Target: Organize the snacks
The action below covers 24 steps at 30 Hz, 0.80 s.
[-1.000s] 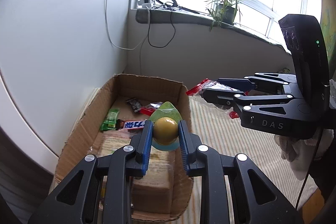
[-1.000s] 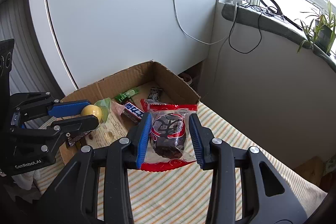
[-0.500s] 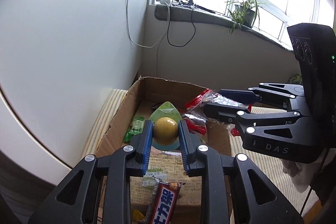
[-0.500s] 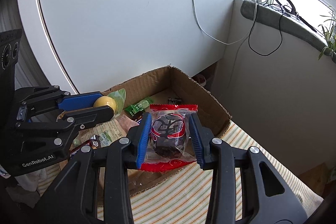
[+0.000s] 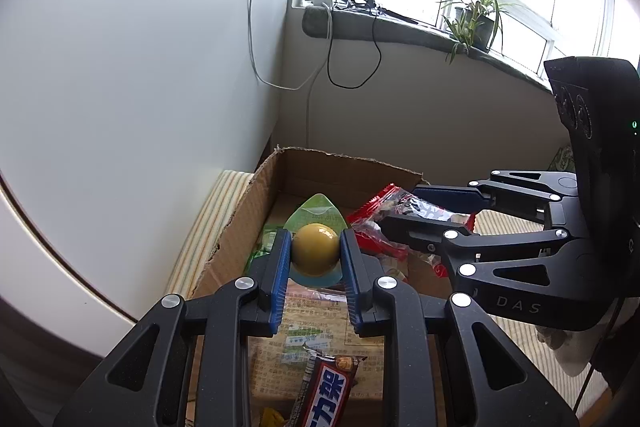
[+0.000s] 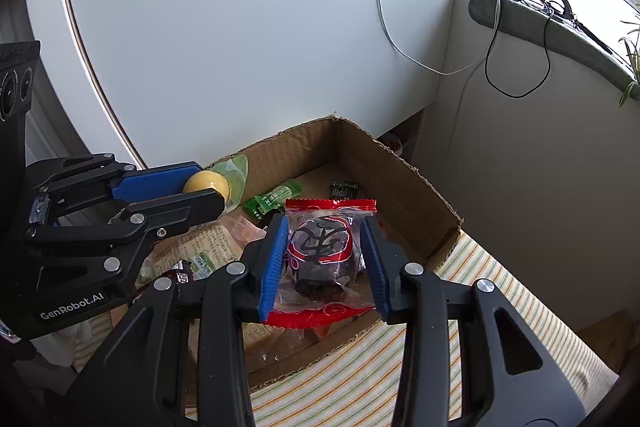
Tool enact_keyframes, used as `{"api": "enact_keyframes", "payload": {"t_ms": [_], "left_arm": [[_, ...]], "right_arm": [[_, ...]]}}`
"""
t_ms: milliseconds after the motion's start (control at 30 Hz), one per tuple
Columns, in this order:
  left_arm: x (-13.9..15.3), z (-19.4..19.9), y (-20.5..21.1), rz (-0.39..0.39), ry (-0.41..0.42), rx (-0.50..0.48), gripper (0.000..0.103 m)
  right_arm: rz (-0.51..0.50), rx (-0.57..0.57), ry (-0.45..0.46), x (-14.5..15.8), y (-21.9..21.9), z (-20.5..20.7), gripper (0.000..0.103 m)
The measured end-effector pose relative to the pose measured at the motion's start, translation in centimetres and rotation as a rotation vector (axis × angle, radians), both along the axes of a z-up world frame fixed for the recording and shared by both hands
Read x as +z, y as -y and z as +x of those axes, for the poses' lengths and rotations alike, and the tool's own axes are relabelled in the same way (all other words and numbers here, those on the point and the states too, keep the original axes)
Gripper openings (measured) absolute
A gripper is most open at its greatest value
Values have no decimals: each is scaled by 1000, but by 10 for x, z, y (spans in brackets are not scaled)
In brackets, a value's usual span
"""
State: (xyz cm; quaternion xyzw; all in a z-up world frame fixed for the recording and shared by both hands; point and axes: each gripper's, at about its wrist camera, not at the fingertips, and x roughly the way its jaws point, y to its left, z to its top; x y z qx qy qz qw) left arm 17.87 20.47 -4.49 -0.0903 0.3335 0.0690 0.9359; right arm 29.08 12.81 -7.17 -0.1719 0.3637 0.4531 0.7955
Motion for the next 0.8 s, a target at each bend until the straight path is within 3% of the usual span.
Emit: {"api": "enact_keyframes", "payload": {"t_ms": [500, 600, 667, 767, 800], "left_arm": [[2, -5, -3, 11, 0, 28, 24], [2, -7, -2, 9, 0, 34, 24], [4, -11, -2, 8, 6, 39, 25], [7, -15, -2, 7, 19, 51, 47], [8, -17, -1, 9, 24, 56, 48]], "right_arm": [[-8, -15, 10, 3, 5, -6, 42], [3, -25, 22, 6, 10, -12, 58], [14, -26, 22, 9, 15, -16, 58], [21, -42, 31, 15, 23, -20, 63], [26, -48, 37, 16, 27, -22, 72]]}}
